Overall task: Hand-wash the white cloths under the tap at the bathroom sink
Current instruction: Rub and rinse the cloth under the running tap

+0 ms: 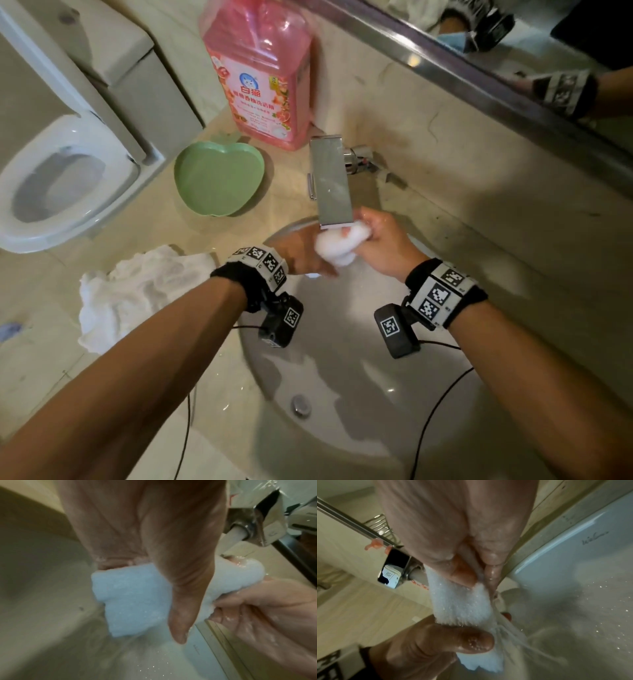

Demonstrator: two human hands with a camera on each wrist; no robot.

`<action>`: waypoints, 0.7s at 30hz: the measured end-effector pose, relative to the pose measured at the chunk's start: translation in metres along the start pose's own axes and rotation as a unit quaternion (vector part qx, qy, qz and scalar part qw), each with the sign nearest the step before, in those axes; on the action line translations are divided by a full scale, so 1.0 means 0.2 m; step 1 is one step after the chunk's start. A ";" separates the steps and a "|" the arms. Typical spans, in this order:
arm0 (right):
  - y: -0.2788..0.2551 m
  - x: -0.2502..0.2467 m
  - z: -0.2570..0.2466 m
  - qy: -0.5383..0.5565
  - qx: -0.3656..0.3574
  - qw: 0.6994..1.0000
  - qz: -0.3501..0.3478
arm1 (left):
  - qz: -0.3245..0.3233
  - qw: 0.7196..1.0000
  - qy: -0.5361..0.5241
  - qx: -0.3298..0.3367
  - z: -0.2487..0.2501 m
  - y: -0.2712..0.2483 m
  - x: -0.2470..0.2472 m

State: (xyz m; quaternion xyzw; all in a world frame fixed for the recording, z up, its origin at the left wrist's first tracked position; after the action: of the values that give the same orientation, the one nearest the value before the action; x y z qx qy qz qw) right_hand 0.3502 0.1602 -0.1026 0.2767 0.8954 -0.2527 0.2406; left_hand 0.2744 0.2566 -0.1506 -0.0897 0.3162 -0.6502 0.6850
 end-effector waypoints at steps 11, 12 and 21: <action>-0.08 0.14 0.24 0.097 0.166 0.972 -0.133 | 0.065 0.952 0.242 0.179 0.24 -0.06 -0.02; -0.07 0.17 0.22 0.086 0.167 0.971 -0.148 | 0.054 0.946 0.263 0.182 0.25 -0.07 -0.01; 0.06 0.23 -0.03 -0.351 -0.009 0.930 -0.107 | 0.066 0.932 0.354 0.033 0.20 -0.04 -0.06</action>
State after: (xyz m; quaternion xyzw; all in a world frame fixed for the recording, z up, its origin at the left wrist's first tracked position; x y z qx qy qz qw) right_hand 0.3217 0.1891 -0.1293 0.0708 0.7804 -0.3500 0.5133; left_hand 0.2903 0.2548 -0.1117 0.1898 0.5219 -0.6031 0.5726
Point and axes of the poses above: each hand's wrist, its own y-axis towards the middle knuckle, its own x-axis out of the palm, z = x × y, the point moved 10 cm from there along y, towards the middle knuckle, and after that the axes turned 15 degrees about -y, right-handed, at the moved point
